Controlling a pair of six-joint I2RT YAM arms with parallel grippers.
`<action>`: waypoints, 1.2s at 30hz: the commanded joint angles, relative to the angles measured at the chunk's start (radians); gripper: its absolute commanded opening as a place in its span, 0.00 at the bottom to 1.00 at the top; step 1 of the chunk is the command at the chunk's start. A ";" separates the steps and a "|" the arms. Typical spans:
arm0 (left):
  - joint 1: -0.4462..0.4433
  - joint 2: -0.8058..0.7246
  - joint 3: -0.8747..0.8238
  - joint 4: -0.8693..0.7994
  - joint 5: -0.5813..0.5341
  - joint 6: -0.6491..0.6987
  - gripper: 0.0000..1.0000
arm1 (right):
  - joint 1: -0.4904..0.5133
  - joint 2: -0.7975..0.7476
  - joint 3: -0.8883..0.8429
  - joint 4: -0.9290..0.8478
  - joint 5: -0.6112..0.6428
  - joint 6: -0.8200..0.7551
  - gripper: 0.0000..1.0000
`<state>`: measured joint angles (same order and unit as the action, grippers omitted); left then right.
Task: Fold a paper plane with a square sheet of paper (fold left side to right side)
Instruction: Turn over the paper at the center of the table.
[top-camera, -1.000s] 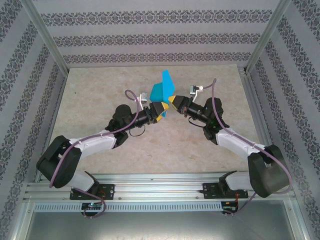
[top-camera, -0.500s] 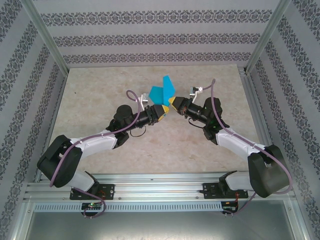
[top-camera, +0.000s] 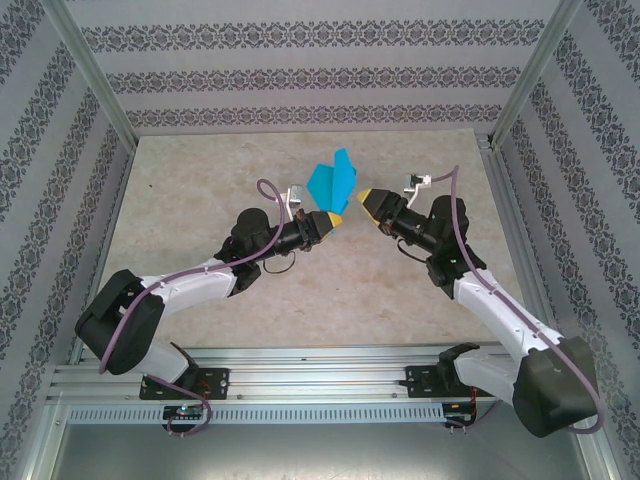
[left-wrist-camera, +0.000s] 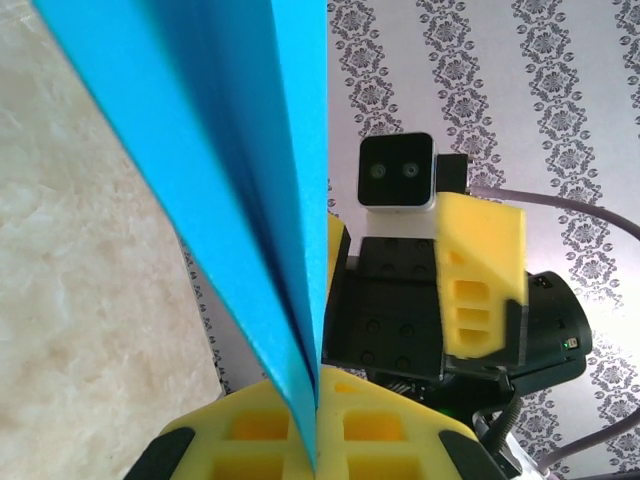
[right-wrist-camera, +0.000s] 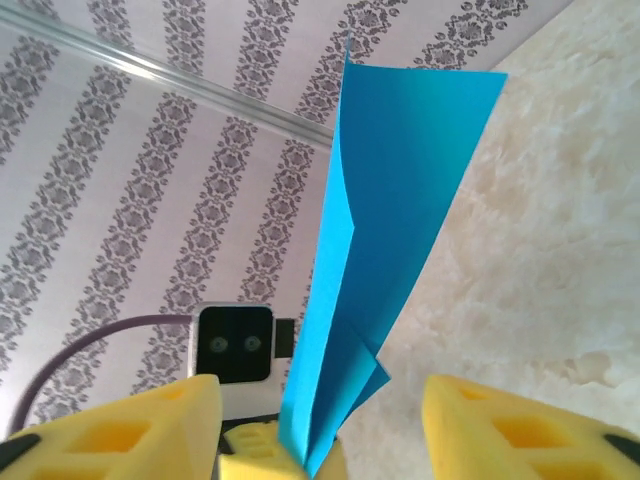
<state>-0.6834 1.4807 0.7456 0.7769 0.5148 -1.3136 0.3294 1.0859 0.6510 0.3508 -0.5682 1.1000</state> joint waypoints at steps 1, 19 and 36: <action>-0.016 0.004 0.030 -0.006 -0.007 0.037 0.00 | 0.022 0.018 -0.053 -0.004 0.013 0.046 0.65; -0.031 -0.002 0.049 -0.026 0.016 0.058 0.00 | 0.105 0.217 0.052 0.265 0.021 0.197 0.57; -0.031 -0.047 0.047 -0.163 0.019 0.159 0.39 | 0.048 0.153 0.063 0.121 0.027 0.124 0.00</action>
<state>-0.6987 1.4769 0.7681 0.6987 0.5190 -1.2343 0.4023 1.2915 0.6884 0.5655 -0.5507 1.3098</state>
